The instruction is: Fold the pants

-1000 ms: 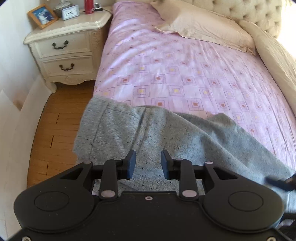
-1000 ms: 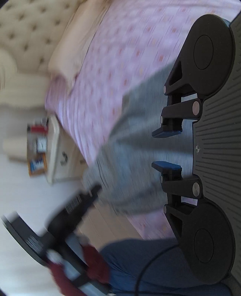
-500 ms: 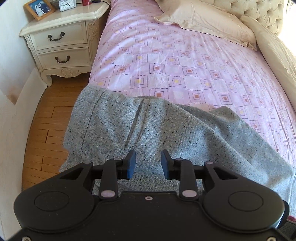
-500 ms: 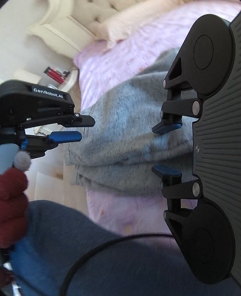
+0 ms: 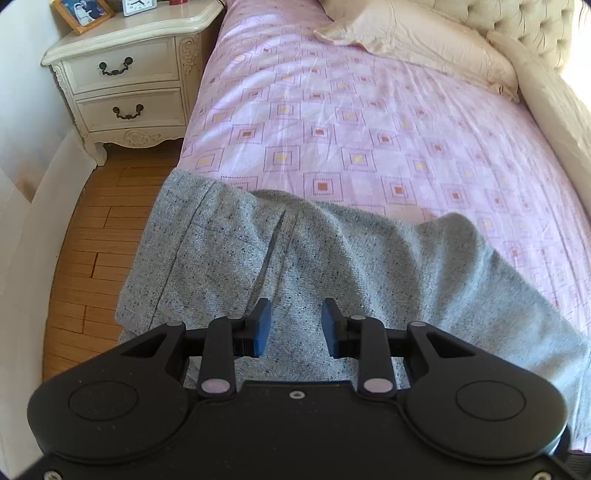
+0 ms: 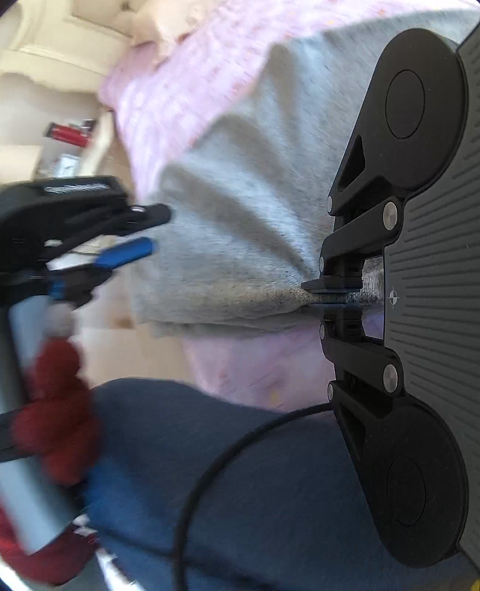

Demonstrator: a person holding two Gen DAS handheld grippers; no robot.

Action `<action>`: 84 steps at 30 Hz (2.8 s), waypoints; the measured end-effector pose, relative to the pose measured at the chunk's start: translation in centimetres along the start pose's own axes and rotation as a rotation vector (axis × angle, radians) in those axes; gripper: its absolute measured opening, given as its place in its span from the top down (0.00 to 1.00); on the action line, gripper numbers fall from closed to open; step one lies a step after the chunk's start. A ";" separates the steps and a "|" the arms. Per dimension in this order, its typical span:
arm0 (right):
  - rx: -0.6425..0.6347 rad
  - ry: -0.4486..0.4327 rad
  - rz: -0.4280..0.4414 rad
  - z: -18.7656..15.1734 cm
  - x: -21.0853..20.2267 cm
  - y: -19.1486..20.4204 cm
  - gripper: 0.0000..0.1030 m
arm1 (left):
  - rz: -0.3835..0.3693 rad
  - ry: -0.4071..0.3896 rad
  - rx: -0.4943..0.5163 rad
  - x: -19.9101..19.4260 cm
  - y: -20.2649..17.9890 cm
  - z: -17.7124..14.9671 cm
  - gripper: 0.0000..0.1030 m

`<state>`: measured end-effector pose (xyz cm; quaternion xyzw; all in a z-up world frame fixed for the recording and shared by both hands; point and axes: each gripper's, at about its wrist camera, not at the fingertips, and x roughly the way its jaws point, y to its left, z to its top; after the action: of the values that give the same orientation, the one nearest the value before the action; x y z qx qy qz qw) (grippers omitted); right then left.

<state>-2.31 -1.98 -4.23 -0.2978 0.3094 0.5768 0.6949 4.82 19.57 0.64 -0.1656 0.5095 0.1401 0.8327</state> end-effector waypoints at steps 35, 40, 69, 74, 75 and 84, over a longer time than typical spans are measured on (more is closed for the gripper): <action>0.403 -0.084 -0.109 0.0 -7.7 -11.5 0.83 | 0.018 0.042 0.015 2.6 -4.2 0.2 0.58; 0.581 -0.179 -0.275 0.2 -8.1 -17.0 0.73 | 0.049 0.085 -0.005 4.3 -3.7 -0.3 0.56; 0.522 -0.111 -0.182 1.9 -2.2 -16.4 0.71 | 0.007 0.026 -0.001 4.1 -3.2 -0.9 0.54; 0.590 -0.095 -0.152 2.2 -0.5 -18.8 0.71 | 0.008 0.022 0.003 4.2 -3.2 -0.9 0.53; 0.595 -0.091 -0.151 2.2 -0.5 -18.9 0.71 | 0.009 0.021 0.005 4.2 -3.3 -0.9 0.53; 0.703 -0.063 -0.078 0.7 0.0 -20.1 0.70 | 0.013 0.012 0.015 4.1 -3.5 -1.0 0.53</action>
<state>17.58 -4.56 -2.63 -0.0341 0.4560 0.4168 0.7856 7.24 16.22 -3.04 -0.1569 0.5167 0.1404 0.8299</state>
